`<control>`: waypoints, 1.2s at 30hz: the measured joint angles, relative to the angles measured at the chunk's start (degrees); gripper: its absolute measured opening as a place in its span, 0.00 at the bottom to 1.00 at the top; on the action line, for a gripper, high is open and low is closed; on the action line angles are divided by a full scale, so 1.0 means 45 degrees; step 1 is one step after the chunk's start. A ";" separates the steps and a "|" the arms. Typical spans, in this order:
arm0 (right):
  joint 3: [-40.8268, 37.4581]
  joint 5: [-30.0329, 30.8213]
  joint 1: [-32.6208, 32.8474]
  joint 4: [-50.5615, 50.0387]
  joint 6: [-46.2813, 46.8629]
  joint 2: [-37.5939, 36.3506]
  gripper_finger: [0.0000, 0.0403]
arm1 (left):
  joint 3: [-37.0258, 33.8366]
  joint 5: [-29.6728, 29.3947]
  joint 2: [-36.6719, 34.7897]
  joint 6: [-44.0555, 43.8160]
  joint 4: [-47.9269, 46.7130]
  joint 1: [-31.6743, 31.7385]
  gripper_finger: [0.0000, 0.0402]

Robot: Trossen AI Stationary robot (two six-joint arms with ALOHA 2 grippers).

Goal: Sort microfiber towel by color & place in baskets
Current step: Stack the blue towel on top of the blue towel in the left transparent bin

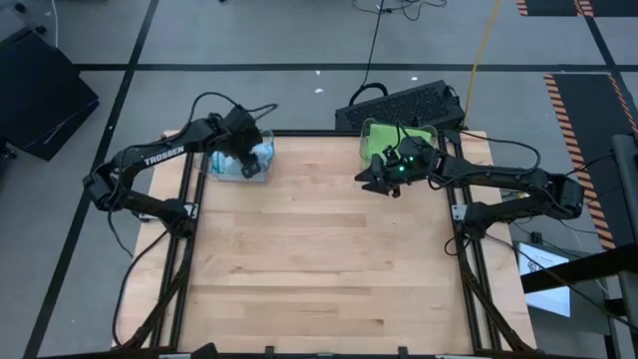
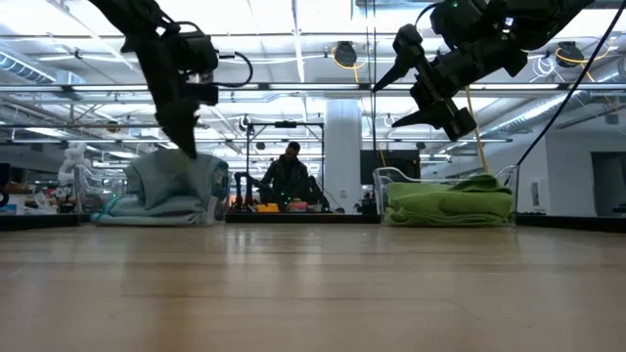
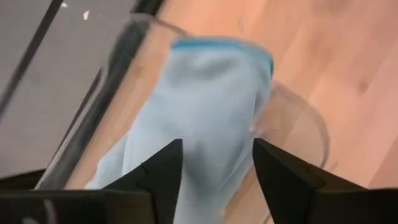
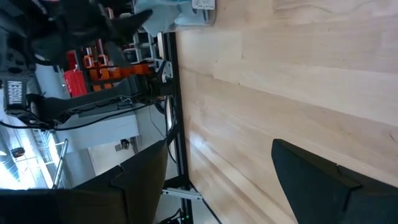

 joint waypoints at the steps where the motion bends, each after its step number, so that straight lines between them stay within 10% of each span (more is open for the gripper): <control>1: 0.0000 0.0000 0.0000 -0.0005 0.0000 0.0000 0.69 | 0.0166 0.0118 0.0000 -0.0551 0.0020 0.0050 0.47; 14: 0.0000 -0.0005 -0.0068 -0.0048 -0.0020 0.0000 0.69 | 0.1163 -0.0231 0.0021 -0.7746 -0.1199 0.1151 0.03; 36: 0.0000 -0.1095 -0.0692 -0.0107 -0.0276 -0.0004 0.69 | -0.1896 -0.0496 0.0720 -1.2177 0.0973 0.1598 0.02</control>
